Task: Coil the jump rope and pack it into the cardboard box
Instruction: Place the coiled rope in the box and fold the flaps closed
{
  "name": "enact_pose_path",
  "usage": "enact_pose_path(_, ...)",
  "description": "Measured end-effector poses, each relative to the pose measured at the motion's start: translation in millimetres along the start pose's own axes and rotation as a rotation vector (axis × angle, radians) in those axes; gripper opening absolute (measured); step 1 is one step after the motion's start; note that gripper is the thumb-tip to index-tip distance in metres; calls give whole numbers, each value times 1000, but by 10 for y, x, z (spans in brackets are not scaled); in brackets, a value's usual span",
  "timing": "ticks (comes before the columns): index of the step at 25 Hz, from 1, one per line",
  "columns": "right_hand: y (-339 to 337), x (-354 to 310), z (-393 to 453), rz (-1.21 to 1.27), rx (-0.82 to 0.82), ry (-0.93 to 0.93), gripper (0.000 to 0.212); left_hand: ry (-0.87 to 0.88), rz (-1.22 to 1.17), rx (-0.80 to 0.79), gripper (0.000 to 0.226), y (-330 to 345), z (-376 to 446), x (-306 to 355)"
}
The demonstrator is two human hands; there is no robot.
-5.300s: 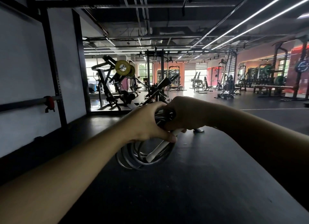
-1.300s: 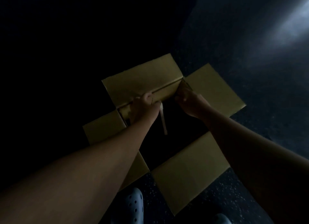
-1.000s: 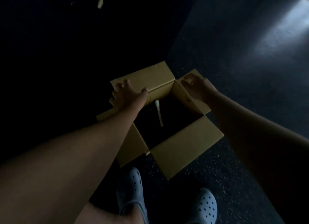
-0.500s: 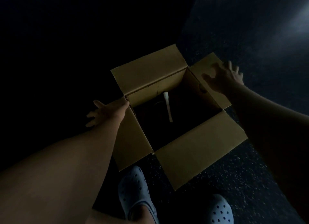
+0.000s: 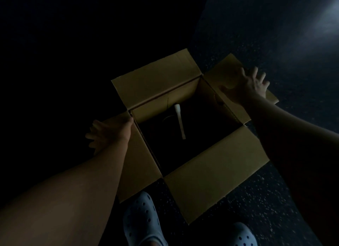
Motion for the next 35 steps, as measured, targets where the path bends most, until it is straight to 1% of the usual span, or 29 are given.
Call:
enact_pose_path(3,-206,-145,-280,-41,73,-52,91,58,-4,101,90,-255,-233,178)
enact_pose_path(5,-335,-297,-496,-43,101,-99,91,152,-33,170,81,-425,-504,433)
enact_pose_path(7,-398,-489,-719,4,89,-151,89,279,-66,173,78,-490,-810,766)
enact_pose_path(9,-372,-703,-910,72,58,-201,88,400,-28,94,75,-359,-1052,1082)
enact_pose_path(12,-215,-923,-1102,169,22,-222,89,541,195,-103,62,80,-1251,1354)
enact_pose_path(15,108,-1062,-1190,184,-73,-243,81,715,421,-293,55,539,-1360,1350)
enact_pose_path(17,329,-1130,-1221,157,-106,-284,72,808,537,-351,54,736,-1353,1287)
enact_pose_path(19,531,-1142,-1192,116,-101,-304,66,835,635,-392,60,881,-1292,1214)
enact_pose_path(21,718,-1134,-1134,62,-87,-303,64,848,730,-403,70,1003,-1231,1115)
enact_pose_path(25,961,-1140,-1049,62,-50,-315,66,934,850,-311,82,1105,-1157,1058)
enact_pose_path(28,1084,-1129,-1033,-49,-70,-328,66,891,1041,-343,87,1177,-1093,1014)
enact_pose_path(31,1161,-1121,-986,-109,-173,-326,70,796,1213,-408,90,1263,-1065,967)
enact_pose_path(33,1095,-1129,-1012,-104,-204,-320,71,797,1218,-418,90,1277,-1086,975)
enact_pose_path(35,963,-1173,-1051,-91,-209,-334,69,858,1130,-422,88,1224,-1120,997)
Point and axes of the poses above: each hand's wrist, its own z-axis towards the middle knuckle, its own y-axis out of the palm, x = y × z, the point moved 10 cm from there along z, towards the middle knuckle, and after that the axes turned 6 degrees about -x, right-handed, at the moved point
